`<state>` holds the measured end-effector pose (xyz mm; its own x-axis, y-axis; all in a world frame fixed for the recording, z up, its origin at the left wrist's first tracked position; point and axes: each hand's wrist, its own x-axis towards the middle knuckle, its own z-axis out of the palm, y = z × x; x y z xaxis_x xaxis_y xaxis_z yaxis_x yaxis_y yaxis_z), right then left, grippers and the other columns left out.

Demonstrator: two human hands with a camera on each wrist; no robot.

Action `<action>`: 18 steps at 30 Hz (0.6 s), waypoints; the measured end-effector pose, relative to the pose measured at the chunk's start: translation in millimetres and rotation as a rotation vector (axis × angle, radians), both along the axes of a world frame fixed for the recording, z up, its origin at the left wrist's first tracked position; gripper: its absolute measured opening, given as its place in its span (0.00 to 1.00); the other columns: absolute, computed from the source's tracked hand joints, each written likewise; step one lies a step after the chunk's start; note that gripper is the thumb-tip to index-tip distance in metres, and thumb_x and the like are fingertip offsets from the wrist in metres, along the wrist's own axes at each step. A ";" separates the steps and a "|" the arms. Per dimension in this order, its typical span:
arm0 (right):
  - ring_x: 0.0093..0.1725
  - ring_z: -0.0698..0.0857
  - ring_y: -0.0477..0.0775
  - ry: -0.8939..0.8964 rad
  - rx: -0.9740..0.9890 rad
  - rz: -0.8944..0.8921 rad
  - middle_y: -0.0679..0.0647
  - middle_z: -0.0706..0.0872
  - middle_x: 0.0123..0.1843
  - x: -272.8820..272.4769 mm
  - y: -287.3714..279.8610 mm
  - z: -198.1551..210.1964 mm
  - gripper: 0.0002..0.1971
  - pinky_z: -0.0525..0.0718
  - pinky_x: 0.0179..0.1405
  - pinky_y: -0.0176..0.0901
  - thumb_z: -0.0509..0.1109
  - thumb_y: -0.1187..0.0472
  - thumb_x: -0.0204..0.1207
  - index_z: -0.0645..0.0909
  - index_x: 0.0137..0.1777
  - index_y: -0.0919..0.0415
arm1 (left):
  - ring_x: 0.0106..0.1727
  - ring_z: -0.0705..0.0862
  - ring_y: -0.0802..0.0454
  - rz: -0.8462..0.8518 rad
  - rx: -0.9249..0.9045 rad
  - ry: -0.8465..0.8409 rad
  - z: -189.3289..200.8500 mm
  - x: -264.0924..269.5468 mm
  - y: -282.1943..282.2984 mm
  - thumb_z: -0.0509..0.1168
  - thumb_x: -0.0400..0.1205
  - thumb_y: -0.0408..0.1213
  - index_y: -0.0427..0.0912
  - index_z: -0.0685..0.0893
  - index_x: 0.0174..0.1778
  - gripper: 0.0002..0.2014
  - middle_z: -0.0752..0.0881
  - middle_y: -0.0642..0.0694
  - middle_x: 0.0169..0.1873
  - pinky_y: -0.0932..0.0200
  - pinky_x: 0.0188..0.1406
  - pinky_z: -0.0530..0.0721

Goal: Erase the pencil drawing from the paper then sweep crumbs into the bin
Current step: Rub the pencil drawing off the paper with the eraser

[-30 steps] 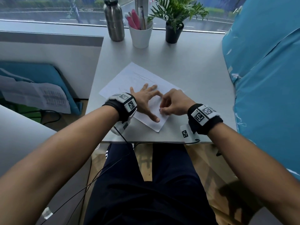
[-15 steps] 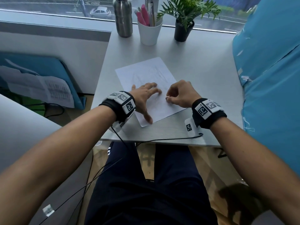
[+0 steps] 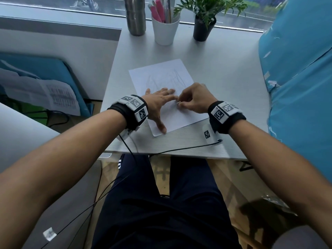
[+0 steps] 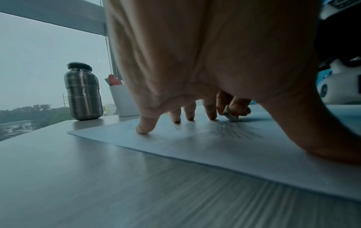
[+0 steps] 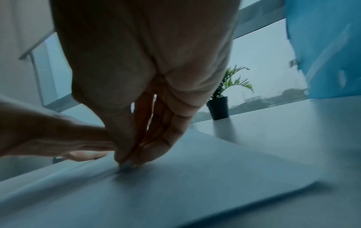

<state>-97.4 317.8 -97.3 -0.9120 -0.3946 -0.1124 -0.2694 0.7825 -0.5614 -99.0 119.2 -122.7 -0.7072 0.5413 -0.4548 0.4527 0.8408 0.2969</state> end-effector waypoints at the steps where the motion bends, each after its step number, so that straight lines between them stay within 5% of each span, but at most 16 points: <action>1: 0.33 0.86 0.37 -0.015 0.006 0.026 0.48 0.91 0.36 3.7 -2.3 -1.4 0.05 0.85 0.41 0.28 0.80 0.60 0.67 0.92 0.43 0.56 | 0.86 0.38 0.53 -0.002 -0.004 -0.002 0.2 0.1 0.3 0.83 0.51 0.65 0.60 0.49 0.86 0.70 0.41 0.56 0.86 0.20 0.76 0.44; 4: 0.30 0.84 0.31 -0.099 0.053 0.211 0.43 0.88 0.32 19.5 -11.5 -0.4 0.04 0.78 0.34 0.19 0.79 0.62 0.67 0.92 0.42 0.56 | 0.86 0.38 0.53 -0.007 -0.002 0.002 0.3 -0.2 -0.4 0.83 0.50 0.65 0.60 0.49 0.85 0.70 0.41 0.56 0.86 0.20 0.76 0.43; 9: 0.33 0.86 0.38 0.017 0.059 0.040 0.49 0.92 0.37 -4.2 -1.6 3.2 0.07 0.87 0.45 0.33 0.80 0.59 0.67 0.92 0.44 0.57 | 0.86 0.38 0.54 -0.005 0.000 0.000 0.1 0.3 -1.5 0.83 0.51 0.65 0.60 0.49 0.86 0.70 0.42 0.56 0.86 0.21 0.76 0.42; 13: 0.31 0.84 0.33 -0.111 0.086 0.228 0.47 0.90 0.35 20.9 -13.5 0.9 0.04 0.76 0.34 0.18 0.79 0.62 0.67 0.92 0.42 0.57 | 0.86 0.38 0.54 -0.008 0.006 -0.001 -0.5 -0.9 -2.4 0.83 0.50 0.66 0.62 0.48 0.85 0.71 0.41 0.56 0.86 0.21 0.76 0.41; 18: 0.36 0.89 0.43 -0.023 0.046 0.012 0.51 0.92 0.38 -6.2 1.5 2.2 0.07 0.88 0.43 0.32 0.80 0.59 0.67 0.92 0.44 0.58 | 0.86 0.38 0.53 0.001 0.011 -0.003 -0.6 1.1 -1.5 0.83 0.51 0.65 0.63 0.50 0.85 0.68 0.42 0.56 0.86 0.21 0.77 0.41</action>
